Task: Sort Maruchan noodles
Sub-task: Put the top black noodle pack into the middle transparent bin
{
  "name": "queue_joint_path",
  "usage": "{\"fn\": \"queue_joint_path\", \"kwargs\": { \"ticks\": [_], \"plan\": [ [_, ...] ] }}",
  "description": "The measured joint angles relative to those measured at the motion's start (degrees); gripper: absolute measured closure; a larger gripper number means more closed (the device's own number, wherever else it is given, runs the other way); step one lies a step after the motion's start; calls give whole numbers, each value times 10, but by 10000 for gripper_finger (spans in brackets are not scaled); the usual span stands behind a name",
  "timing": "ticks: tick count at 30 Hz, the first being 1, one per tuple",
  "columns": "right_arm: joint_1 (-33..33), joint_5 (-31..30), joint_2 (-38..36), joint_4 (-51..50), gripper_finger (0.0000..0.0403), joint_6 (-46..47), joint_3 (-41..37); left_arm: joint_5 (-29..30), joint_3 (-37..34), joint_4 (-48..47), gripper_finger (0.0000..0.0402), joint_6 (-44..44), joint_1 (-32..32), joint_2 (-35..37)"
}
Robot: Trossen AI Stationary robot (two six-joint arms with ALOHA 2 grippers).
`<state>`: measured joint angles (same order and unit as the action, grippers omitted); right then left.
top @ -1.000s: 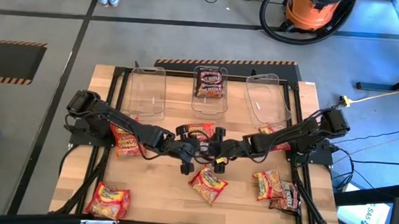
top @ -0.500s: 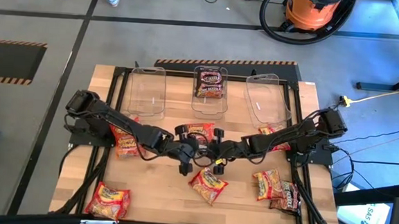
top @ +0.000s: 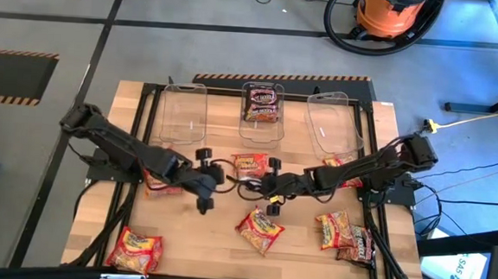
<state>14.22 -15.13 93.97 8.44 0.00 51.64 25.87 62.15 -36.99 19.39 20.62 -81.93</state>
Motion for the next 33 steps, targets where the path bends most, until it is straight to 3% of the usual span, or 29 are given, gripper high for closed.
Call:
{"fn": "queue_joint_path", "kwargs": {
  "ticks": [6, 11, 19, 26, 33],
  "plan": [
    [-12, -20, -41, -71, 319, -2, 54, -2, -168, 255, 373, 17, 36, 37],
    [-51, -23, -45, -200, 319, -3, 161, 0, -245, 410, 373, 15, 46, 39],
    [-169, -7, -45, -393, 318, -32, 322, -3, -280, 443, 372, 16, 45, 38],
    [-298, 113, -17, -433, 316, -95, 407, 2, -280, 446, 372, -12, 26, 38],
    [-395, 213, 81, -567, 316, -147, 527, 1, -280, 443, 372, -20, -2, 38]
  ]
}}
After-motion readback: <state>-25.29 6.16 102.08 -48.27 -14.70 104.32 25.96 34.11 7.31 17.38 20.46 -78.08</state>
